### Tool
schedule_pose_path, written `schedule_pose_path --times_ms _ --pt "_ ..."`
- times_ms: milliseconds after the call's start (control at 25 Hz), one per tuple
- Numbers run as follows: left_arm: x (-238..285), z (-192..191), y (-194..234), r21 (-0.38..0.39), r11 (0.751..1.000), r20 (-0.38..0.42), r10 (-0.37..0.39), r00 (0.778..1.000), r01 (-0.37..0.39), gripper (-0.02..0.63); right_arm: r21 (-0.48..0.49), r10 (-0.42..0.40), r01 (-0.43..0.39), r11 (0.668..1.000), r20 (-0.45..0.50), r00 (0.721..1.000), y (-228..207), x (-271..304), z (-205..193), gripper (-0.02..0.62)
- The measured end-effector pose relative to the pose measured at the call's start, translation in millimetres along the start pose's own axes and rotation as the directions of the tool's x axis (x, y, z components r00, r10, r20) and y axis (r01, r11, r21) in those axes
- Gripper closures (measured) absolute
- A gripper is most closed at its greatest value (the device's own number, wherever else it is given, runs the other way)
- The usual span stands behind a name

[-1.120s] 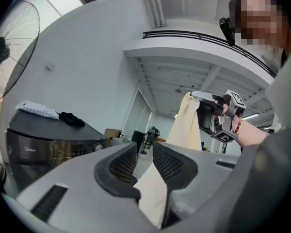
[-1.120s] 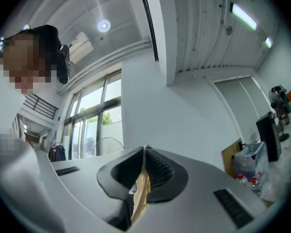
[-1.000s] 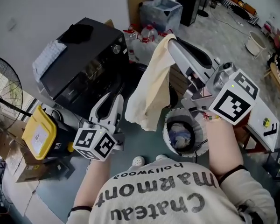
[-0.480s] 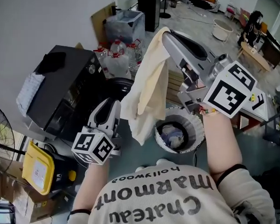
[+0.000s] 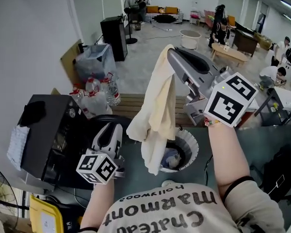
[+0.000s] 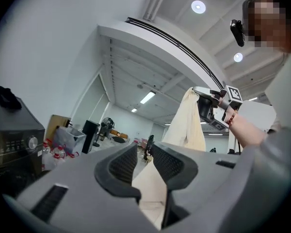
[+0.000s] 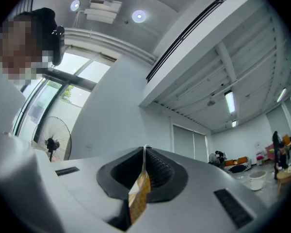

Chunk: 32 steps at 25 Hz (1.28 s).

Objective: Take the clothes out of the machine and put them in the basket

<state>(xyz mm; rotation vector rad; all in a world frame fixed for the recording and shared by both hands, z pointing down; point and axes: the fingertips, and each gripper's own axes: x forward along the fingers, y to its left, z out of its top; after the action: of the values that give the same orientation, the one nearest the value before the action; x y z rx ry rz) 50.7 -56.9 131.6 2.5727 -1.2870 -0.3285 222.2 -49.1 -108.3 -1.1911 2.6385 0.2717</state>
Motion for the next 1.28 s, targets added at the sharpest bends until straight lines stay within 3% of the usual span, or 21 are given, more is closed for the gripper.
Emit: schedule_pose_path --times_ms 200,400,880,1080,1280 --pt "28 -13 -29 -0.008 0.998 -0.028 -0.068 0.997 0.068 0.5 -0.087 -0.09 0.09 0.992 0.004 0.996 -25 -32 27 0.558" --pt "67 -16 -60 0.001 0.994 -0.033 -0.112 0.993 0.112 0.502 -0.126 -0.13 0.13 0.983 0.01 0.991 -59 -51 47 0.559" --pt "138 -27 -89 0.011 0.995 -0.027 -0.097 0.995 0.097 0.502 -0.154 -0.154 0.163 0.975 0.07 0.986 -147 -61 89 0.56" --pt "154 -37 -88 0.006 0.998 -0.037 -0.068 0.997 0.068 0.502 -0.107 -0.117 0.122 0.987 0.057 0.992 -169 -54 75 0.558" --pt "162 -42 -88 0.003 0.999 -0.051 -0.039 0.998 0.039 0.502 -0.094 -0.057 0.052 0.994 -0.047 0.997 -173 -50 24 0.558"
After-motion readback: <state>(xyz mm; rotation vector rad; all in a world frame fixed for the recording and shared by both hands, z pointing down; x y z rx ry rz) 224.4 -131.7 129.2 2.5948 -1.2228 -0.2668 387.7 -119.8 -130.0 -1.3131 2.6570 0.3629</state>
